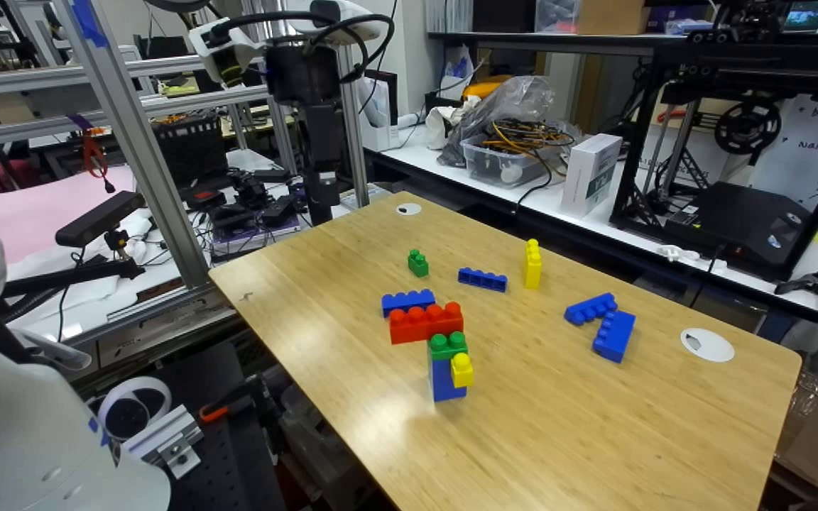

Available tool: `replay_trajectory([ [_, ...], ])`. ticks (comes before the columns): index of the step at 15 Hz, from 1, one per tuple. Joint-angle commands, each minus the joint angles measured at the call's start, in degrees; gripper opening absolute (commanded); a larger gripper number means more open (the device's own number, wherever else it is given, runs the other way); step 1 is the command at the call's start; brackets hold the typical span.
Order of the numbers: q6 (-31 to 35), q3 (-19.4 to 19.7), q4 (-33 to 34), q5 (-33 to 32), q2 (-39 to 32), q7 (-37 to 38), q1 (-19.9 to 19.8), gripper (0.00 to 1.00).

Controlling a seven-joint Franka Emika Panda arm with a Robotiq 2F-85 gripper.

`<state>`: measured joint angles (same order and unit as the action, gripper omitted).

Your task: Detach the red Lego from the stack of Lego's and put it on the table

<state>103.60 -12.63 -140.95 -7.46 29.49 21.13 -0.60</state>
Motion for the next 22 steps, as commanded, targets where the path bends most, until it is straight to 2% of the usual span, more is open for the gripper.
replay_trajectory([
  [1,-0.16,0.88,0.1,-0.41,-0.14,0.4,1.02,1.0],
  [15,-0.16,0.88,0.1,-0.41,-0.14,0.4,1.02,1.0],
  [19,3.67,4.04,1.2,4.12,-3.19,1.46,0.04,1.0],
  [22,10.33,6.64,0.8,8.44,-6.2,2.22,-0.34,1.0],
])
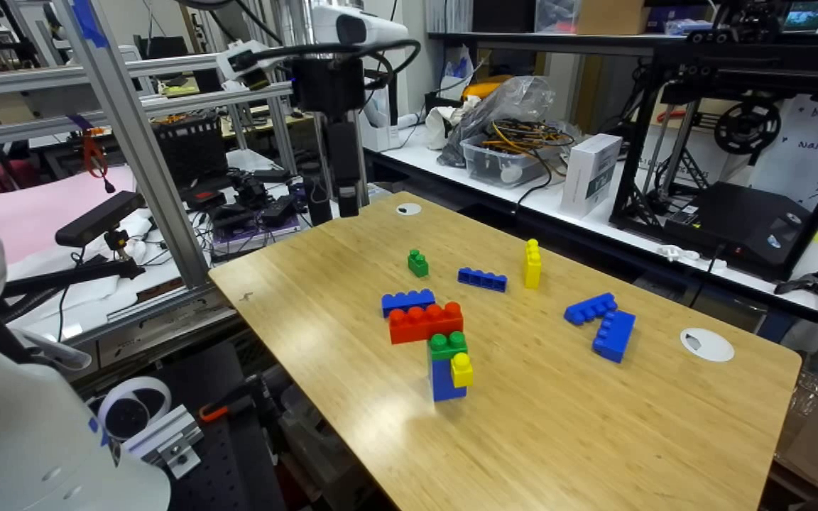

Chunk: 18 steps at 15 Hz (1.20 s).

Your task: Detach the red Lego from the stack of Lego's and put it on the table

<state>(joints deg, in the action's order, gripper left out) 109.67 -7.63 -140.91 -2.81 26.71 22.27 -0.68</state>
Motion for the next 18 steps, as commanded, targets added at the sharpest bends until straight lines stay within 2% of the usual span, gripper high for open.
replay_trajectory([
  [1,6.62,2.04,0.53,4.85,-4.7,1.43,-0.2,1.0],
  [4,13.23,2.22,-0.02,7.12,-9.09,3.21,-0.1,1.0],
  [8,21.55,0.55,-1.66,4.29,-15.81,9.4,-0.04,1.0],
  [13,25.97,0.7,-2.51,0.45,-23.16,15.32,1.04,1.0],
  [18,30.03,1.81,-2.34,-2.14,-27.6,18.36,2.04,1.0],
])
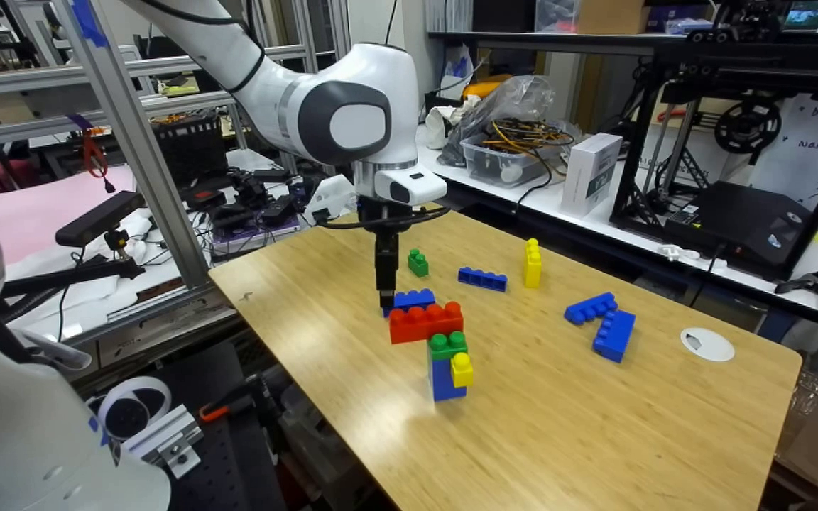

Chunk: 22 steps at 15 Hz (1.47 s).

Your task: Detach the red Lego from the stack of Lego's and put it on the table

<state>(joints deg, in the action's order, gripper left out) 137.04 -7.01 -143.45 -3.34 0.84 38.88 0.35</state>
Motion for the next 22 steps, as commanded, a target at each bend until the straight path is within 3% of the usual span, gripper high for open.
replay_trajectory([
  [1,3.34,1.42,0.44,-2.36,-2.58,2.48,1.14,1.0],
  [7,6.82,3.13,0.36,-5.29,-5.55,0.54,1.6,1.0],
  [22,11.15,5.56,0.87,-3.06,-9.27,-7.89,2.23,1.0],
])
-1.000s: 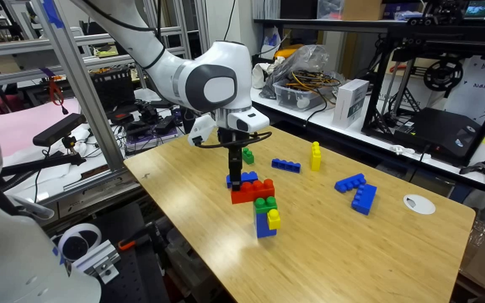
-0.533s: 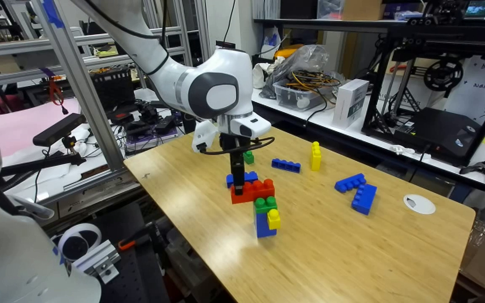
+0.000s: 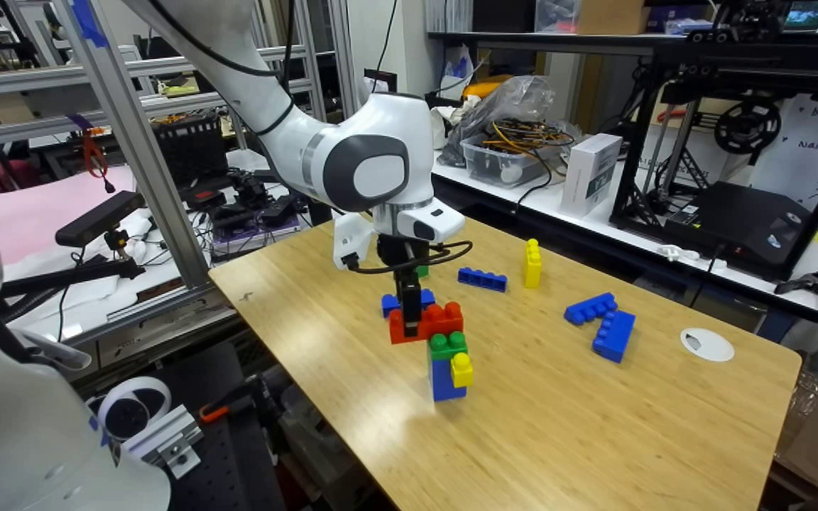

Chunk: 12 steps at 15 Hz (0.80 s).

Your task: Detach the red Lego from the stack of Lego's and put it on the table

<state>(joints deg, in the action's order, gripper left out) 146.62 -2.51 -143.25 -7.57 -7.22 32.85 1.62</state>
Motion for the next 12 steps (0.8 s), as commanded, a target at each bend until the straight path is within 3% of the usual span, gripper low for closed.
replay_trajectory([
  [1,1.78,1.05,0.83,1.34,-1.33,-1.85,1.0,1.0],
  [12,2.71,1.13,5.32,5.48,-6.26,-0.83,2.6,1.0],
])
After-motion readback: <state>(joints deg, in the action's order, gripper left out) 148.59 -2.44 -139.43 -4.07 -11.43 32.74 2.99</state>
